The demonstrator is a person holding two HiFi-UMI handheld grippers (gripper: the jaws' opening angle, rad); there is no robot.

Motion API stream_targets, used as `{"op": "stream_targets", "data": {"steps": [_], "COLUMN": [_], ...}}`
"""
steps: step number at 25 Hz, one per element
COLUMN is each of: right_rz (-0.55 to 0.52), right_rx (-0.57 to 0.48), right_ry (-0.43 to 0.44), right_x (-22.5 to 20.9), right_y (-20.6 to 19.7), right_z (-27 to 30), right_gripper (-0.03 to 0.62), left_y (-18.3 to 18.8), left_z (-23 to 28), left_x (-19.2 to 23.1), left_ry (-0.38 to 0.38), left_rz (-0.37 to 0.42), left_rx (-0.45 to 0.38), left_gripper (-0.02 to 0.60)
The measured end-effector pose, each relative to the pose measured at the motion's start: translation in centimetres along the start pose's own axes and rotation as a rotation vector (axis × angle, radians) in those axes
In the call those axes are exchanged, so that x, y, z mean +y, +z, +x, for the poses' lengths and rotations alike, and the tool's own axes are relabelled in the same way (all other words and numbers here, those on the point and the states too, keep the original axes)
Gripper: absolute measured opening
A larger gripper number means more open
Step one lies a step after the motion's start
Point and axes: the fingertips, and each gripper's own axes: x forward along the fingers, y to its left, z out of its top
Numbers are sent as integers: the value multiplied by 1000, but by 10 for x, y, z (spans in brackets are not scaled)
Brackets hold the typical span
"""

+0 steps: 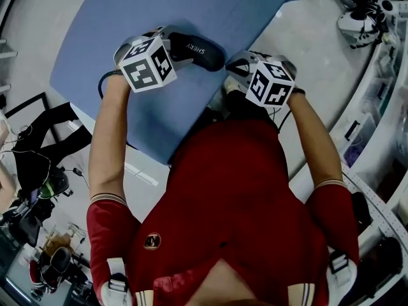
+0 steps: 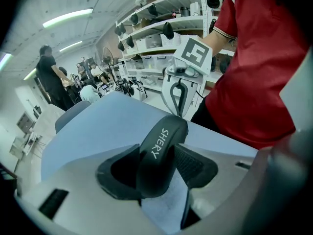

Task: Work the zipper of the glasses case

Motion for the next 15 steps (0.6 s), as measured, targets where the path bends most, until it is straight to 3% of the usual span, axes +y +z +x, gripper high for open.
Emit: {"op": "stream_targets", "data": {"steps": [7, 15], "right_rz": [165, 230], "right_rx": [-13, -1], "right_ry": [-104, -145], "right_x": [3, 11], "right_y": [8, 11], "right_z": [1, 4], "right_gripper": [-2, 0], "left_y": [-3, -1], "left_z": [-4, -4], "left_x": [-1, -2], "left_ry": [29, 67], "left_rz": [-14, -49], "left_rx": [-1, -28], "left_gripper": [206, 207]}}
